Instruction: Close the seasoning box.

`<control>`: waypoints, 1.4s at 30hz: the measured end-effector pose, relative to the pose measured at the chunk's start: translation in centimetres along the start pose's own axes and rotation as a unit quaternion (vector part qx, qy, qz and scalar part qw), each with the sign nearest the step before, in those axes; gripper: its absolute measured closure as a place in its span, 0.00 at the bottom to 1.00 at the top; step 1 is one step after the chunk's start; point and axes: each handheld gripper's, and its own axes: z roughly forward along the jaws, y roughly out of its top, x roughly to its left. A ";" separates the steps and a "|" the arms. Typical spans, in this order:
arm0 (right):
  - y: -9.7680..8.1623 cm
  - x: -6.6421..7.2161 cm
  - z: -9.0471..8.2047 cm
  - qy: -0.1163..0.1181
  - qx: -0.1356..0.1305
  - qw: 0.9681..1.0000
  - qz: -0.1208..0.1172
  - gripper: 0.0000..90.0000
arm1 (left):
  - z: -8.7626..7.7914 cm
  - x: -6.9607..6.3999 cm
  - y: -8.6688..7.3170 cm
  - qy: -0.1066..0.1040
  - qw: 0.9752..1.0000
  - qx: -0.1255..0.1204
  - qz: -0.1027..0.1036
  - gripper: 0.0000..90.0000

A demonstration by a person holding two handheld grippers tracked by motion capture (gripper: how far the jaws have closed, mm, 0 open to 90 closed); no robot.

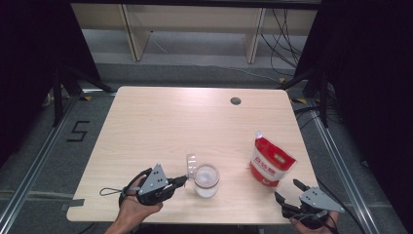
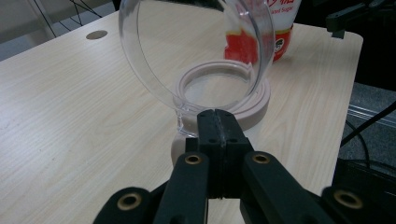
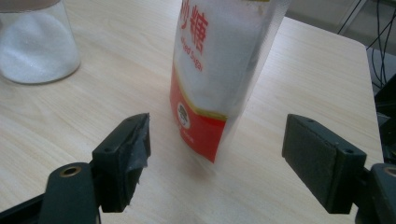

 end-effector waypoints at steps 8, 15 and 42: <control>0.0 0.2 0.0 -0.002 0.003 1.000 0.006 0.27 | 0.1 -0.1 0.1 -0.003 1.000 -0.004 0.004 0.99; 0.0 0.1 0.0 -0.002 0.002 1.000 -0.002 0.27 | 0.0 -0.1 0.0 -0.001 1.000 -0.005 -0.002 0.98; 0.0 0.1 0.0 -0.002 -0.005 1.000 -0.013 0.27 | -2.1 0.9 -2.4 0.007 0.998 -0.006 -0.065 0.29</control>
